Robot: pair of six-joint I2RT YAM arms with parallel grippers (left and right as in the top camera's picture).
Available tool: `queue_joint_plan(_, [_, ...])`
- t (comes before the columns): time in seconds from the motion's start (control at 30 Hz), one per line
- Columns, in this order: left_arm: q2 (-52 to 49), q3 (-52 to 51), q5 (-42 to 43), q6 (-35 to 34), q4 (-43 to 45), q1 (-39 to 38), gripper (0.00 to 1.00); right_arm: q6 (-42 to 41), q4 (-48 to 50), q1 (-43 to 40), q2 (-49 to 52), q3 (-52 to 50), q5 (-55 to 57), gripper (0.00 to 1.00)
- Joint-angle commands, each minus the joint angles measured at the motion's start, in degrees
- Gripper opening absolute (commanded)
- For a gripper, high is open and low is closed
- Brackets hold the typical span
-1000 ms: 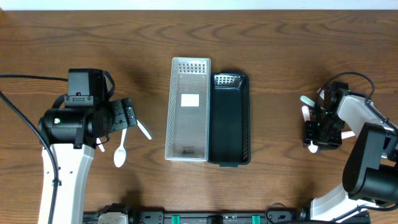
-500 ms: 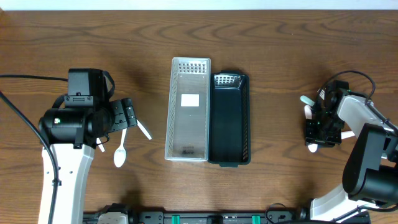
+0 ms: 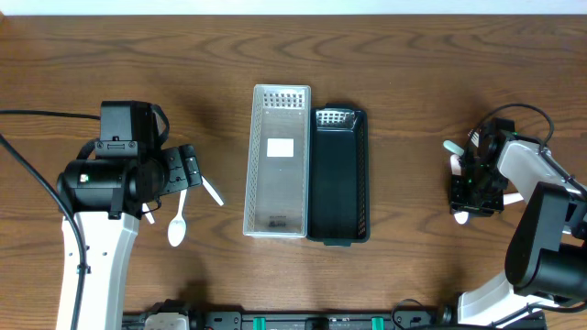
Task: Pack container
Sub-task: 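Lower the right gripper and grasp the white spoon handle, then carry the white spoon into the black basket and release it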
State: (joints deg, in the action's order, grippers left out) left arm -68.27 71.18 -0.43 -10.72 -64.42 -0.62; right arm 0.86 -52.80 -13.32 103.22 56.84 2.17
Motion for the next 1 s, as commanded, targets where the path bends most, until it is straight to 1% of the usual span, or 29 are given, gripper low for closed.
queue_joint_plan(0.0, [-0.3, 0.9, -0.7, -0.5, 0.0, 0.3, 0.92, -0.6, 2.3, 2.1, 2.8, -1.7, 1.9, 0.26])
queue_joint_plan(0.1, [-0.3, 0.9, -0.7, -0.5, 0.0, 0.3, 0.92, -0.6, 2.4, 5.1, 2.3, -1.0, 1.8, 0.24])
queue_joint_plan(0.17, [-0.3, 1.0, -0.7, -0.5, 0.0, 0.3, 0.92, -0.3, 2.0, 7.8, 1.3, 0.1, 1.8, 0.18])
queue_joint_plan(0.23, [-0.3, 1.0, -0.7, -0.5, 0.0, 0.3, 0.92, -0.4, 1.3, 10.8, -0.5, 1.6, 1.9, 0.15])
queue_joint_plan(0.33, [-0.3, 1.0, -0.7, -0.5, 0.0, 0.3, 0.92, -0.6, 0.5, 15.6, -4.8, 4.5, 1.7, 0.07])
queue_joint_plan(0.37, [-0.3, 1.0, -0.7, -0.5, 0.0, 0.3, 0.93, -0.6, 0.5, 17.1, -6.4, 5.4, 1.3, 0.02])
queue_joint_plan(0.4, [-0.3, 0.9, -0.7, -0.5, 0.0, 0.3, 0.92, -1.6, 0.5, 18.6, -8.1, 6.4, 1.1, 0.01])
queue_joint_plan(0.57, [-0.3, 1.0, -0.7, -0.5, 0.0, 0.3, 0.92, -12.1, 1.6, 26.8, -16.0, 12.0, -2.9, 0.01])
queue_joint_plan(0.7, [-0.3, 0.9, -0.7, -0.5, 0.0, 0.3, 0.92, -21.8, 4.1, 32.9, -18.7, 13.3, -3.0, 0.02])
queue_joint_plan(0.73, [-0.3, 0.9, -0.7, -0.5, 0.0, 0.3, 0.93, -25.2, 4.6, 34.4, -18.7, 13.3, -3.0, 0.01])
queue_joint_plan(0.83, [-0.3, 0.9, -0.7, -0.5, 0.0, 0.3, 0.92, -31.4, 4.9, 37.5, -17.5, 13.2, -3.0, 0.02])
queue_joint_plan(0.9, [-0.3, 0.9, -0.7, -0.5, 0.0, 0.3, 0.92, -34.1, 4.9, 39.2, -15.6, 13.1, -2.4, 0.01])
queue_joint_plan(0.97, [-0.3, 0.9, -0.7, -0.5, 0.0, 0.3, 0.92, -34.7, 4.8, 40.5, -13.1, 13.1, -2.2, 0.02])
